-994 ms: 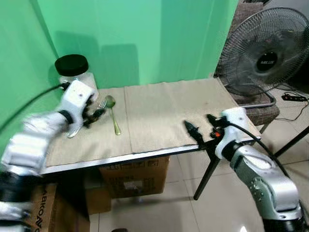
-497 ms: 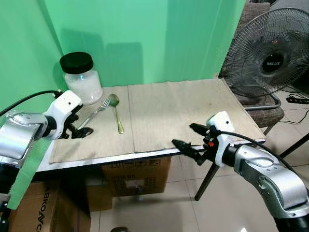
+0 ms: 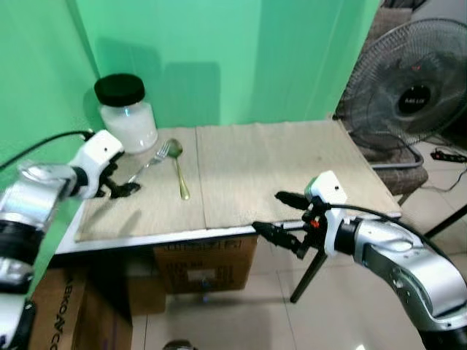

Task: Setting the table

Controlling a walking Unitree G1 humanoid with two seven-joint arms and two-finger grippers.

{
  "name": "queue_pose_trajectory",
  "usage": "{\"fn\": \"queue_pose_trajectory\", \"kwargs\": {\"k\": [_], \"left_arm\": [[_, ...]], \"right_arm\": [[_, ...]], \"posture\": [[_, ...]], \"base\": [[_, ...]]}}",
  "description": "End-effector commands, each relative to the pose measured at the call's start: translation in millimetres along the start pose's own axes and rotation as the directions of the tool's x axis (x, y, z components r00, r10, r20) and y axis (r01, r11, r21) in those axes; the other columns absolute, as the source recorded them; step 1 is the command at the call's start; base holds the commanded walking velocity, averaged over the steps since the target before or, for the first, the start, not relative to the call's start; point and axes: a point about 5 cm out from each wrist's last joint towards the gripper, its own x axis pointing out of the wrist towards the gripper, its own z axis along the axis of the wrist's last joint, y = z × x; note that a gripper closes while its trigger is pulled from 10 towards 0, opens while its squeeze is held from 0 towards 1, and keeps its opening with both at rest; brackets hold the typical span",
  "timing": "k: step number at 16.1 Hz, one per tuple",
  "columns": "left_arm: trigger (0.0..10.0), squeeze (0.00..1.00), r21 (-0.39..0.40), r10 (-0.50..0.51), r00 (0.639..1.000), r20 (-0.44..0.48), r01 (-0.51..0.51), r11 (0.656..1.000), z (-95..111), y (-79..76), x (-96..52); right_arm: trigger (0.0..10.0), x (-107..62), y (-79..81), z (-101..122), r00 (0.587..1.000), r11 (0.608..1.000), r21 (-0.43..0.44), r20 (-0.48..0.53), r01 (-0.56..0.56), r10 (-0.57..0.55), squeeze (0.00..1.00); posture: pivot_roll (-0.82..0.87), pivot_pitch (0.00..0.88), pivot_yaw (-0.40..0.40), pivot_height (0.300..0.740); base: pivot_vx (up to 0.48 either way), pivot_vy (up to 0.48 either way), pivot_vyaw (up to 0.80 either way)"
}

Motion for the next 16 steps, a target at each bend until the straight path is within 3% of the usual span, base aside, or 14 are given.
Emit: {"fn": "queue_pose_trajectory", "kwargs": {"k": [1, 8, 13, 16], "left_arm": [[10.0, 0.0, 0.038, 0.024, 0.999, 0.032, -0.025, 0.999, 7, 4.4, 2.3], [10.0, 0.0, 0.077, 0.049, 0.999, 0.024, -0.05, 0.996, 9, 3.9, 27.1], [10.0, 0.0, 0.098, 0.113, 0.993, 0.015, -0.114, 0.989, 13, 10.1, 27.2], [10.0, 0.0, 0.087, 0.087, 0.996, 0.026, -0.089, 0.992, 17, 8.5, 29.0]], "right_arm": [[10.0, -1.7, -1.1, 6, 1.0, 1.0, -0.023, 0.01, -0.003, 0.003, 0.0], [10.0, -6.4, -2.1, 15, 0.992, 0.998, -0.024, 0.115, 0.062, -0.058, 0.0], [10.0, -11.0, 2.9, 17, 0.984, 0.996, -0.011, 0.16, 0.086, -0.083, 0.0], [10.0, -12.9, 7.3, 16, 0.983, 0.997, 0.001, 0.167, 0.074, -0.073, 0.0]], "posture": [[0.11, 0.0, -0.053, 0.74], [0.04, 0.0, -0.046, 0.74], [0.02, 0.0, -0.034, 0.74], [0.01, 0.0, -0.035, 0.74]], "base": [[0.0, 0.0, 0.0], [0.0, 0.0, 0.0], [0.0, 0.0, 0.0], [0.0, 0.0, 0.0]]}}
